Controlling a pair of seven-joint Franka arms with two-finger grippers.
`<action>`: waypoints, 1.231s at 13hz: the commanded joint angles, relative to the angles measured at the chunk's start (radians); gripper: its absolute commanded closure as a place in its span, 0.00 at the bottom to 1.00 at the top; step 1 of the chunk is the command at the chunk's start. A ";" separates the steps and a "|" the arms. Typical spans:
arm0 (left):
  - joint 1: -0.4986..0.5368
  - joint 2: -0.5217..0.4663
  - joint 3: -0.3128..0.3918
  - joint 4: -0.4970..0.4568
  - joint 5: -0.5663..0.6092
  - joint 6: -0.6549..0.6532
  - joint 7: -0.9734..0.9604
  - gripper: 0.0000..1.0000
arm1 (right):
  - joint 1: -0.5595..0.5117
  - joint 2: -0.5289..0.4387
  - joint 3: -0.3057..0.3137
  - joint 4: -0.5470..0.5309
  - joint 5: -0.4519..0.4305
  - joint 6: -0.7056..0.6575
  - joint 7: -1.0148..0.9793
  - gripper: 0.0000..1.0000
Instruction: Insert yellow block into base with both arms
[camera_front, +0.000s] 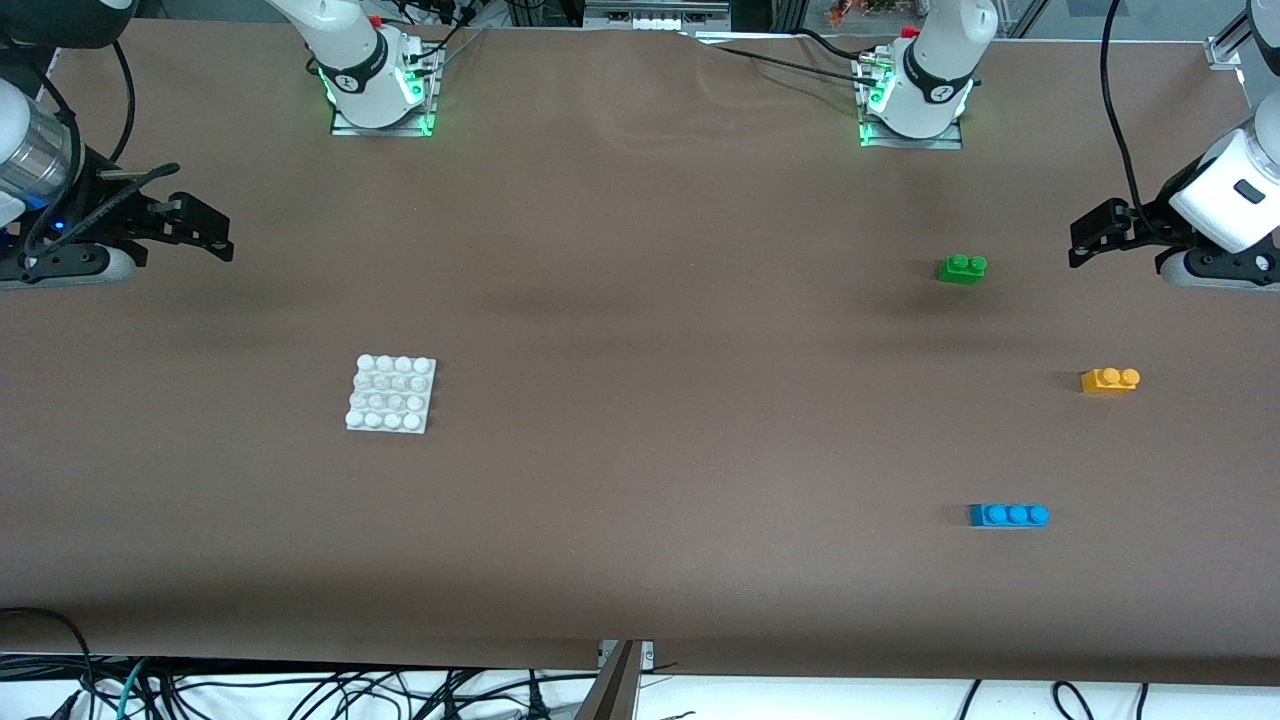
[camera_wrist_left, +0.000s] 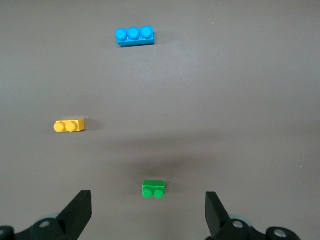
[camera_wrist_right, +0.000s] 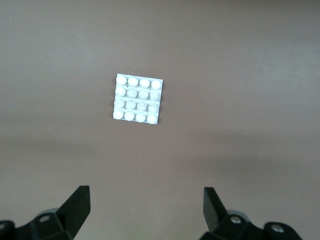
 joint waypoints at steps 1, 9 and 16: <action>0.000 0.011 -0.004 0.026 0.009 -0.017 -0.008 0.00 | -0.015 -0.026 0.014 -0.030 -0.013 0.021 0.003 0.00; -0.002 0.011 -0.004 0.026 0.009 -0.019 -0.008 0.00 | -0.017 -0.019 0.014 -0.020 -0.015 0.021 -0.003 0.00; -0.002 0.011 -0.004 0.026 0.009 -0.019 -0.008 0.00 | -0.019 -0.013 0.014 -0.015 -0.015 0.023 -0.003 0.00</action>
